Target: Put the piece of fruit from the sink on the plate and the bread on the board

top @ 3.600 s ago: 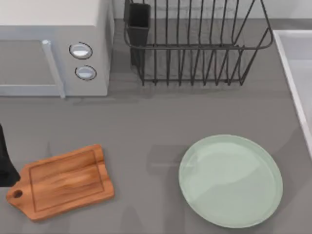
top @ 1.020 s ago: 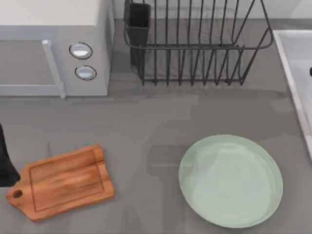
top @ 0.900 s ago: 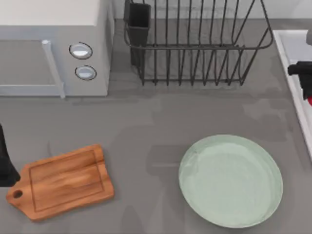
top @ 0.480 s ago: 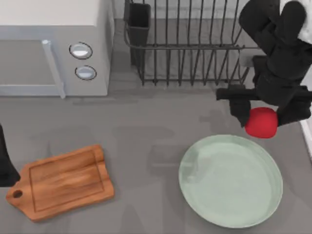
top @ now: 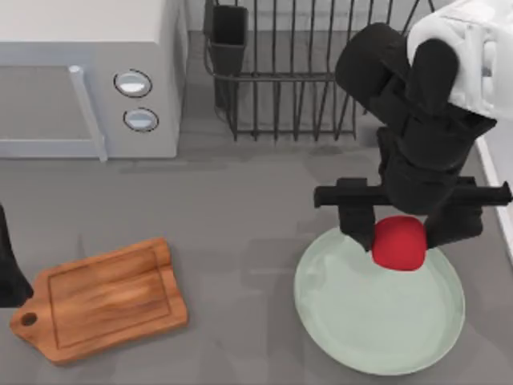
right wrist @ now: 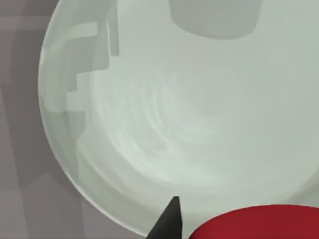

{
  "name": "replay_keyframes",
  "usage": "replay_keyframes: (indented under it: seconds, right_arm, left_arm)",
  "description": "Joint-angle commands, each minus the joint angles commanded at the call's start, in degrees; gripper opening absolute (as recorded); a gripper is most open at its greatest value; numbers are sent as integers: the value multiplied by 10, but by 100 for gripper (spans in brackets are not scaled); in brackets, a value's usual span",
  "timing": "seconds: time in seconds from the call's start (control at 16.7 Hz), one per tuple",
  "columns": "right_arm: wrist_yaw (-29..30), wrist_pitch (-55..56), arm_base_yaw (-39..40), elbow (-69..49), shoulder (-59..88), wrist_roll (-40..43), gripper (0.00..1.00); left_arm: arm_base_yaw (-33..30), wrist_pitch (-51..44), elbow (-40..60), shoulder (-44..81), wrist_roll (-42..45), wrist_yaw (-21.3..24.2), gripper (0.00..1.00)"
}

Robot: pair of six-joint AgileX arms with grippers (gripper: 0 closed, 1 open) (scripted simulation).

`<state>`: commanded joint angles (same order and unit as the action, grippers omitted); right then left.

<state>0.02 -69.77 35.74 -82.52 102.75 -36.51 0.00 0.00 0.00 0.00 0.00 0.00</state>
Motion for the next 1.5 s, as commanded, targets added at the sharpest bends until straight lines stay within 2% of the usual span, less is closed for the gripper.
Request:
replay_keyframes:
  seconds: [0.12,0.9,1.5]
  right_arm:
    - [0,0,0,0,0,0,0]
    - [0,0,0,0,0,0,98]
    - [0,0,-1,0,0,0,100]
  left_arm:
    - [0,0,0,0,0,0,100]
    - [0,0,0,0,0,0,100]
    - [0,0,0,0,0,0,100]
